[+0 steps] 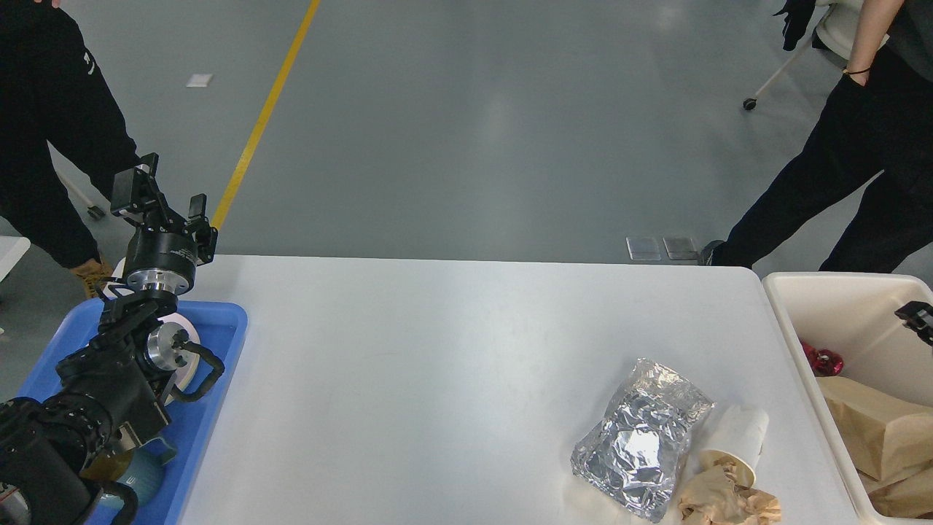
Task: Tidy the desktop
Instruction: 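Swing the right gripper back over the silver foil packet, then lower the right gripper and grasp the silver foil packet, then lift the foil packet and drop it into the white bin, then bring the right gripper back over the white paper cup, then lower the right gripper and grasp the white paper cup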
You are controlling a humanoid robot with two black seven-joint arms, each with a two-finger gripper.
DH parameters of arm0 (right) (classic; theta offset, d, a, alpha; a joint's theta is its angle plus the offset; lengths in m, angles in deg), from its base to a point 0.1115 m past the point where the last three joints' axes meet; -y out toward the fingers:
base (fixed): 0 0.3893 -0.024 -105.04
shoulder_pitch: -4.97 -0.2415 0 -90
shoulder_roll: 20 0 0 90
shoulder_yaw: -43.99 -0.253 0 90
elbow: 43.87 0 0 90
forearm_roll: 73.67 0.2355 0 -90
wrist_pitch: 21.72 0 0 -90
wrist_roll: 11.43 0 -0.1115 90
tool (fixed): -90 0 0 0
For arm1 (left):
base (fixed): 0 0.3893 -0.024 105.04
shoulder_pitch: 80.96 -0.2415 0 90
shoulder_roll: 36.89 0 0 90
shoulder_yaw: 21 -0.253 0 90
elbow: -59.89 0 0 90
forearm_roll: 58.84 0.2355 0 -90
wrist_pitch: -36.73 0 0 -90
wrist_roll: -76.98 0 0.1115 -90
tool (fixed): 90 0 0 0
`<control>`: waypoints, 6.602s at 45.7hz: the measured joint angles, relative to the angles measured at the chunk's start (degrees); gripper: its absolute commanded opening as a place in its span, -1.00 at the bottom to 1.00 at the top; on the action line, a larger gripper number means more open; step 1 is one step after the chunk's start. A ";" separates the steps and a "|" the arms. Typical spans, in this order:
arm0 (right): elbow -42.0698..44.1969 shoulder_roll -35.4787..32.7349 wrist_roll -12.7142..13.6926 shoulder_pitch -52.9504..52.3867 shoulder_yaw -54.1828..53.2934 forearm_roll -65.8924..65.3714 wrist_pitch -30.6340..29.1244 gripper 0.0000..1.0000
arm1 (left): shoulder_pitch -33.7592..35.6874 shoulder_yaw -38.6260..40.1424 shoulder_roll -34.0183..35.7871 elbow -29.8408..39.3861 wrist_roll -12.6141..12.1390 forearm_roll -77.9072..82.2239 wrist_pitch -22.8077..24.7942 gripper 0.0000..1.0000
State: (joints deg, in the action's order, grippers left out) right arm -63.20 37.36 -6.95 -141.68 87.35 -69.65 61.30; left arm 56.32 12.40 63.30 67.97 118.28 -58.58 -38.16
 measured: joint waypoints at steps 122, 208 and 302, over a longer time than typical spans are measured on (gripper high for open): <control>-18.13 24.86 0.53 -11.34 4.68 0.80 -26.88 -1.00 | 0.01 0.01 0.00 0.00 0.00 0.00 0.00 0.92; -4.27 -4.99 0.34 -6.16 3.05 -3.01 -2.33 1.00 | 0.00 0.01 0.00 0.00 0.01 0.00 0.00 0.92; -21.31 6.75 0.45 -6.07 5.80 -2.80 -23.54 0.94 | -0.01 0.00 0.00 0.00 0.01 0.00 0.00 0.92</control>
State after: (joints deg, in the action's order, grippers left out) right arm -84.52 44.11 -6.50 -147.75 93.15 -72.44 37.76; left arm 56.31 12.40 63.30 67.97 118.29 -58.58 -38.16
